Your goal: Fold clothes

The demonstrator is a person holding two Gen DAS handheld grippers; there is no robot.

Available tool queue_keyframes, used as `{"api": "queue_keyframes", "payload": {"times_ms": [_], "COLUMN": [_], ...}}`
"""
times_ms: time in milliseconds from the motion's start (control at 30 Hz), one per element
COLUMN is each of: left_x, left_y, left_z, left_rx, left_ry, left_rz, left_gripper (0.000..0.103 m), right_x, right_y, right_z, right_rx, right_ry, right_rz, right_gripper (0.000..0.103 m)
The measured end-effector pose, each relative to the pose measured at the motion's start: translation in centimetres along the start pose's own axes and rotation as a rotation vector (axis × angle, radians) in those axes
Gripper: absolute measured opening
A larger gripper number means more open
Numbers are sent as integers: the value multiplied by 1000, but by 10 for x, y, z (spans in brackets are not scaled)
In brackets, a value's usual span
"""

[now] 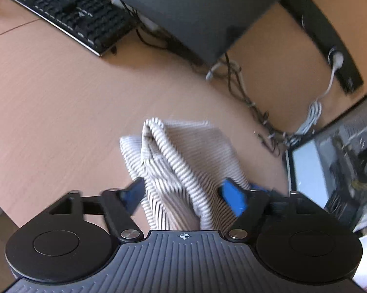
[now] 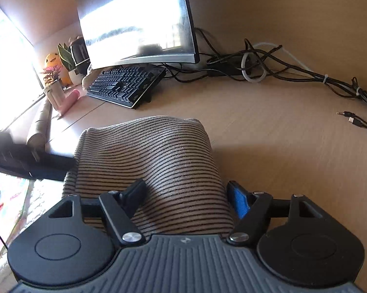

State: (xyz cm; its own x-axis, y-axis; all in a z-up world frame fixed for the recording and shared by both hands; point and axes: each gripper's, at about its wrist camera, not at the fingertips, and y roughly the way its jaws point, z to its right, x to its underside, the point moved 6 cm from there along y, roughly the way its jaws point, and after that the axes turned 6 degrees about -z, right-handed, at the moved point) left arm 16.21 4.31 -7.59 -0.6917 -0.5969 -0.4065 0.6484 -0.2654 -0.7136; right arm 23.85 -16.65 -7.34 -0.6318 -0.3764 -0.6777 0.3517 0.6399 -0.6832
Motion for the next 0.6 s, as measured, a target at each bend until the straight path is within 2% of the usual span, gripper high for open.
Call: {"api": "queue_keyframes", "payload": {"times_ms": [67, 233, 333, 500, 600], "left_x": [0, 18, 28, 33, 36], "left_y": [4, 35, 47, 45, 43], "left_z": [0, 0, 3, 9, 5], "left_rx": [1, -25, -12, 25, 42], "left_ry": [0, 9, 28, 56, 39], "left_rz": [-15, -119, -158, -157, -161], "left_gripper": [85, 83, 76, 66, 64], "right_x": [0, 1, -1, -10, -9], "right_y": [0, -2, -6, -8, 4], "right_z": [-1, -3, -2, -6, 3], "right_rx": [1, 6, 13, 29, 21], "right_ry": [-2, -9, -16, -63, 3], "right_rz": [-2, -3, 4, 14, -28], "right_gripper": [76, 79, 81, 81, 83]}}
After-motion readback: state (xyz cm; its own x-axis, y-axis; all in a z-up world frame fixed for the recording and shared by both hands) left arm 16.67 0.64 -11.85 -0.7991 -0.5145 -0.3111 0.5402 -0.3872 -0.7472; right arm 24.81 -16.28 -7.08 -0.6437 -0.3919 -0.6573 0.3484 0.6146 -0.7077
